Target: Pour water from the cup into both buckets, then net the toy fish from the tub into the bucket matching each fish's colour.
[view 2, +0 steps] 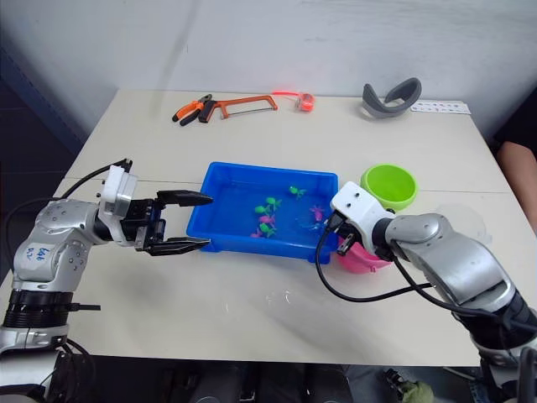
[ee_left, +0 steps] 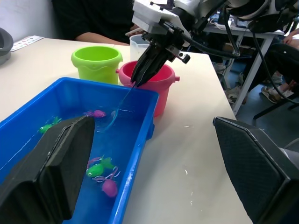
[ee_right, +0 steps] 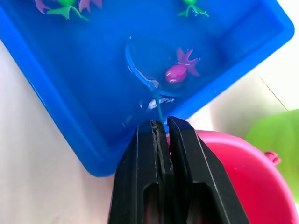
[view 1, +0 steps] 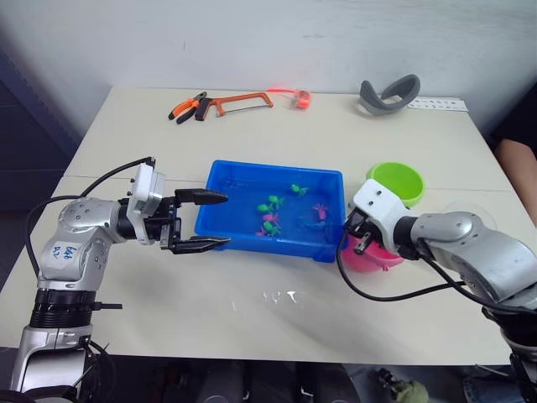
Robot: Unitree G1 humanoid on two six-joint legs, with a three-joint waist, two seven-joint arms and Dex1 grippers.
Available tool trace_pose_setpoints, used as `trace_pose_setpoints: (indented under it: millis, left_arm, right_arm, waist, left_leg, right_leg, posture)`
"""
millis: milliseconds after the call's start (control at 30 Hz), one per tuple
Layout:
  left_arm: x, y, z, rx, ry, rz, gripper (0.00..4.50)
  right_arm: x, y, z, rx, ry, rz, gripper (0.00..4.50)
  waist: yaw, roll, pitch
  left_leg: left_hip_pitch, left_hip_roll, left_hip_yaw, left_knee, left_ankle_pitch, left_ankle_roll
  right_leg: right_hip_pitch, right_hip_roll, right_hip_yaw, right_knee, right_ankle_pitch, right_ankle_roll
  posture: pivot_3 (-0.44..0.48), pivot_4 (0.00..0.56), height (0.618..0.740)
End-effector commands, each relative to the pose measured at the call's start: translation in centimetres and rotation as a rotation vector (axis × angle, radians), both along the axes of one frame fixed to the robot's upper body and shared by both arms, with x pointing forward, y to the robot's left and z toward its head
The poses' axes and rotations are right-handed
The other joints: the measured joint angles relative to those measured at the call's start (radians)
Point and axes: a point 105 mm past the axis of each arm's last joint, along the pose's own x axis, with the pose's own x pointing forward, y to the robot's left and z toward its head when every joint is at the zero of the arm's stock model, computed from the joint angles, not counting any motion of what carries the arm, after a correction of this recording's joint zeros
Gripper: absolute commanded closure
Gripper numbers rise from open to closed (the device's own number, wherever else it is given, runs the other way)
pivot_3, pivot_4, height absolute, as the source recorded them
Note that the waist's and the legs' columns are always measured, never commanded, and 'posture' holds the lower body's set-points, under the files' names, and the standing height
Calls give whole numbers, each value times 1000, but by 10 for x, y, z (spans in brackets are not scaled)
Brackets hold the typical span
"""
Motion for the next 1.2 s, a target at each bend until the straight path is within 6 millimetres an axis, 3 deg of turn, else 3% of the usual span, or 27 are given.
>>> trace_pose_setpoints:
  millis: [33, 333, 533, 867, 1067, 1200]
  left_arm:
    - [-1, -1, 9, -16, -48, -7, 87]
    - [11, 2, 9, -50, -56, 45, 87]
    - [18, 7, 6, -45, -58, 73, 87]
    - [20, -5, 5, -61, -46, 20, 87]
    - [21, -14, 6, -68, -39, -25, 87]
    - [21, -21, 7, -76, -37, -56, 87]
  right_arm:
    - [2, 0, 10, -55, -112, 10, 4500]
    - [-2, -11, -7, -74, -248, 18, 4500]
    - [-10, -16, 12, -56, -407, 38, 4500]
    - [-37, -27, 30, 17, -538, 12, 4500]
    - [-55, -30, 31, 100, -522, 29, 4500]
    - [-59, -44, 39, 127, -535, -23, 4500]
  waist:
    - [-1, 0, 0]
    - [3, 0, 0]
    - [3, 0, 0]
    - [2, 0, 0]
    - [2, 0, 0]
    - [1, 0, 0]
  left_leg:
    - [0, 0, 0, 0, 0, 0]
    - [0, 0, 0, 0, 0, 0]
    - [1, 0, 1, 0, 0, 0]
    - [2, 0, 1, 1, 1, 0]
    - [2, 0, 1, 1, 1, -1]
    - [2, 1, 1, 1, 1, -1]
  right_leg:
    - [0, 1, 0, 0, 0, 0]
    - [0, 2, 0, 0, 0, 0]
    - [0, 3, 0, 2, 0, 0]
    - [0, 4, 1, 3, 0, 0]
    - [0, 5, 2, 3, 0, 0]
    - [0, 7, 3, 4, 0, 0]
  posture:
    - [0, 150, 740]
    - [0, 150, 740]
    - [0, 150, 740]
    - [0, 150, 740]
    - [0, 150, 740]
    - [0, 150, 740]
